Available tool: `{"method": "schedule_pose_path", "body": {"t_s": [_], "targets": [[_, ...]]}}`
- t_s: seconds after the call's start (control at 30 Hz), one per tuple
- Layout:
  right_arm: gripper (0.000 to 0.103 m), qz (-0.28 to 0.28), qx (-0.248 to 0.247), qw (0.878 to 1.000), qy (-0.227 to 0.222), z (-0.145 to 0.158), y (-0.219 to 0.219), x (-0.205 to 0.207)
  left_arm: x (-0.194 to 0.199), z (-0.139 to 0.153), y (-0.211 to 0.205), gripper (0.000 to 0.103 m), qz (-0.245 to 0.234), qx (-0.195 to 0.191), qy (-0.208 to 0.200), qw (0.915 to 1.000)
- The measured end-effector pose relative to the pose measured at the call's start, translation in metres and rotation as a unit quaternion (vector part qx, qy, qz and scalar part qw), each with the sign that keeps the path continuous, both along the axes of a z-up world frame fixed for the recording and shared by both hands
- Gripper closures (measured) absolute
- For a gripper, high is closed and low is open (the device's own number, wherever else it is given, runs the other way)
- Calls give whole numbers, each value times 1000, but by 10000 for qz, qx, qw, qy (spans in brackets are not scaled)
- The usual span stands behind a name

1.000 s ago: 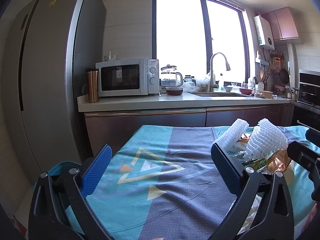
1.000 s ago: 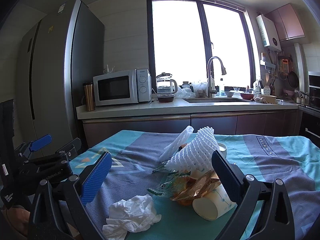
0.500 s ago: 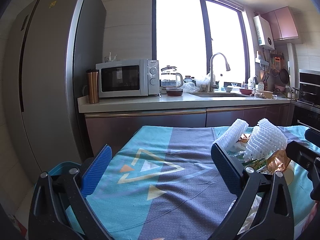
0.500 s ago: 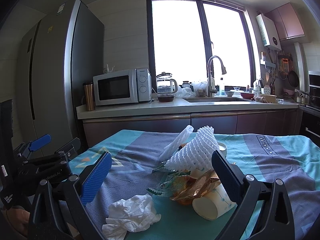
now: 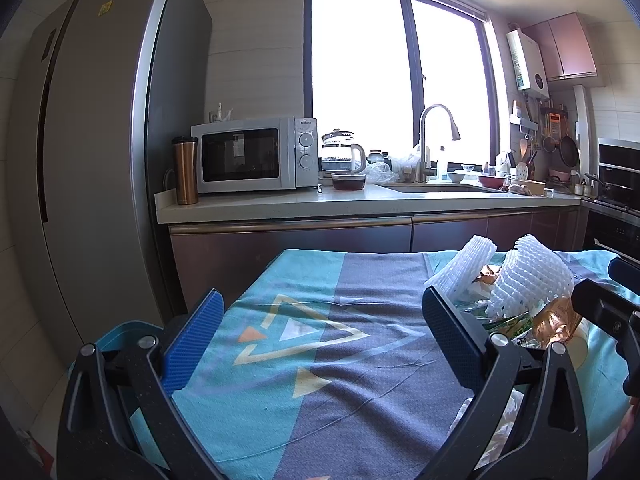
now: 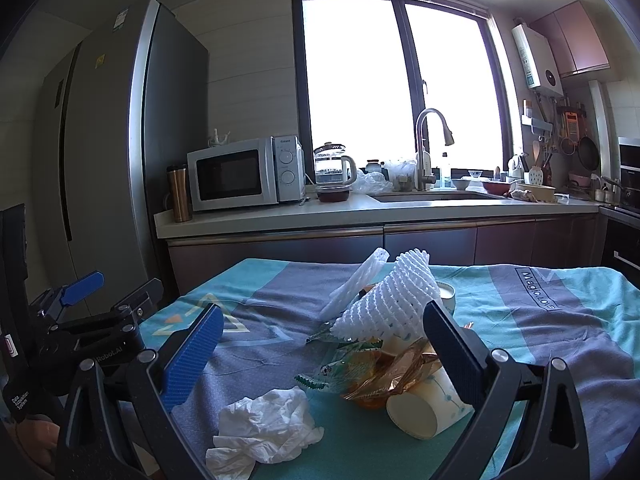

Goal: Collect trash

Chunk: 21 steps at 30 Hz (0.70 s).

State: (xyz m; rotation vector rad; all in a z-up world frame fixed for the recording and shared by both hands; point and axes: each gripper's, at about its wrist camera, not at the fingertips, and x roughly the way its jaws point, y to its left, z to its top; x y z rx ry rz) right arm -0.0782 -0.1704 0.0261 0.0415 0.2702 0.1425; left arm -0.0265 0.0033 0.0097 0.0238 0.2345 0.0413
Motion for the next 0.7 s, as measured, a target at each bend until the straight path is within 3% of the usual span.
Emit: {"method": "schedule_pose_path", "body": {"t_s": [0.7], "targets": [[6, 81, 70, 9999, 39, -1, -5, 2, 1, -6, -8, 5, -96, 38, 85, 9999]]}}
